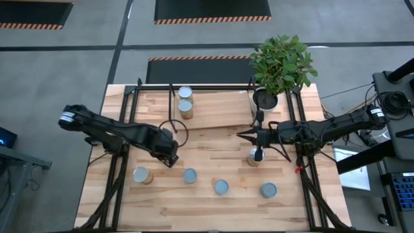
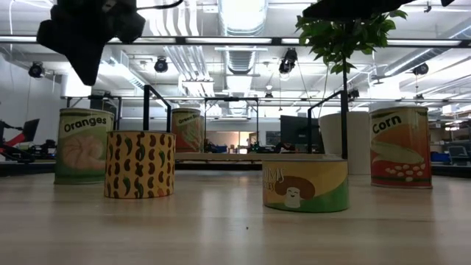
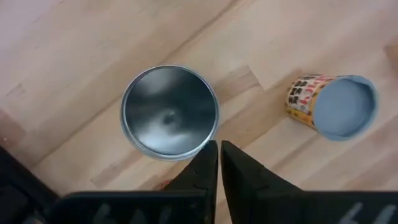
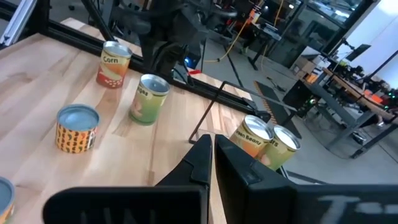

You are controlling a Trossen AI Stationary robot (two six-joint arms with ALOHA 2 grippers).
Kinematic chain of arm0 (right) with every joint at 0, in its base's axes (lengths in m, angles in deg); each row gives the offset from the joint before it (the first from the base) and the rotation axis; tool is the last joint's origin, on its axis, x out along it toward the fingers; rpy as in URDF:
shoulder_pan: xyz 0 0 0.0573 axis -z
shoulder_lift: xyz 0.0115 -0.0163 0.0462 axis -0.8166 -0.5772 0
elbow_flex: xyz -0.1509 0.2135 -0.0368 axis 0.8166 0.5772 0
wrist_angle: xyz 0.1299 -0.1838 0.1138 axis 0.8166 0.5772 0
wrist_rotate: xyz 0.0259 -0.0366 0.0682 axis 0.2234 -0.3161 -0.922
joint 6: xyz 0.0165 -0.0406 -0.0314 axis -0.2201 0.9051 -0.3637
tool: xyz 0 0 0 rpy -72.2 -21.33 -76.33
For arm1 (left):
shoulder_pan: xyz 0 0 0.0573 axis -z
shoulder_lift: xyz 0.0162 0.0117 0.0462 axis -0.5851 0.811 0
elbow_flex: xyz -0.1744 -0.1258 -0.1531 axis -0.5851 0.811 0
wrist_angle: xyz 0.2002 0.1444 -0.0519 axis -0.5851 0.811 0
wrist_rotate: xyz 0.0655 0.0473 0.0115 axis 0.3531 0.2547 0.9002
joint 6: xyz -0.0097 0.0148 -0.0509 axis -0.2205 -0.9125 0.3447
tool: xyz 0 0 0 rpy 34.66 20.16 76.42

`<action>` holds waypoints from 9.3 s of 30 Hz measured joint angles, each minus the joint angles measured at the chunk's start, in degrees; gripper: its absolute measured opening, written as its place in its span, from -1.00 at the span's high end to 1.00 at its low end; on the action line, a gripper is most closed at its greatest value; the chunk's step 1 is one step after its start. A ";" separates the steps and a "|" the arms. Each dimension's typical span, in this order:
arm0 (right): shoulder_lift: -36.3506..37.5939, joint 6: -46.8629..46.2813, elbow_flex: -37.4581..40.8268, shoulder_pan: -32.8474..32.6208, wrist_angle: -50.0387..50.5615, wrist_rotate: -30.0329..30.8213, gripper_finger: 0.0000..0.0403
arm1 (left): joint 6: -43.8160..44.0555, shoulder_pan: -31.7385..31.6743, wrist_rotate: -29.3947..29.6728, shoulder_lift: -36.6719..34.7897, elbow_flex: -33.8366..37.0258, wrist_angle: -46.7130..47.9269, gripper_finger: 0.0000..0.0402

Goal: Pick and place cans onto a shelf
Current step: Put the canned oranges on the shelf, then adjust the canned green beans on the shelf

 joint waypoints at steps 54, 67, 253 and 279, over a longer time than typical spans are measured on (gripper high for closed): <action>0.02 1.06 0.00 0.02 1.71 0.00 0.96 | 8.53 0.00 6.93 1.22 10.51 -6.93 -0.51; 0.02 1.54 0.00 0.04 1.73 0.04 0.96 | 2.83 -0.42 6.81 1.29 -0.70 -7.53 -0.55; 3.08 -0.45 -0.61 0.02 9.22 0.61 0.96 | -43.09 -18.38 28.72 26.49 -23.76 4.17 1.00; 3.08 -0.50 -0.61 0.02 9.20 0.61 0.96 | -43.65 -14.22 33.17 20.30 -23.65 2.41 1.00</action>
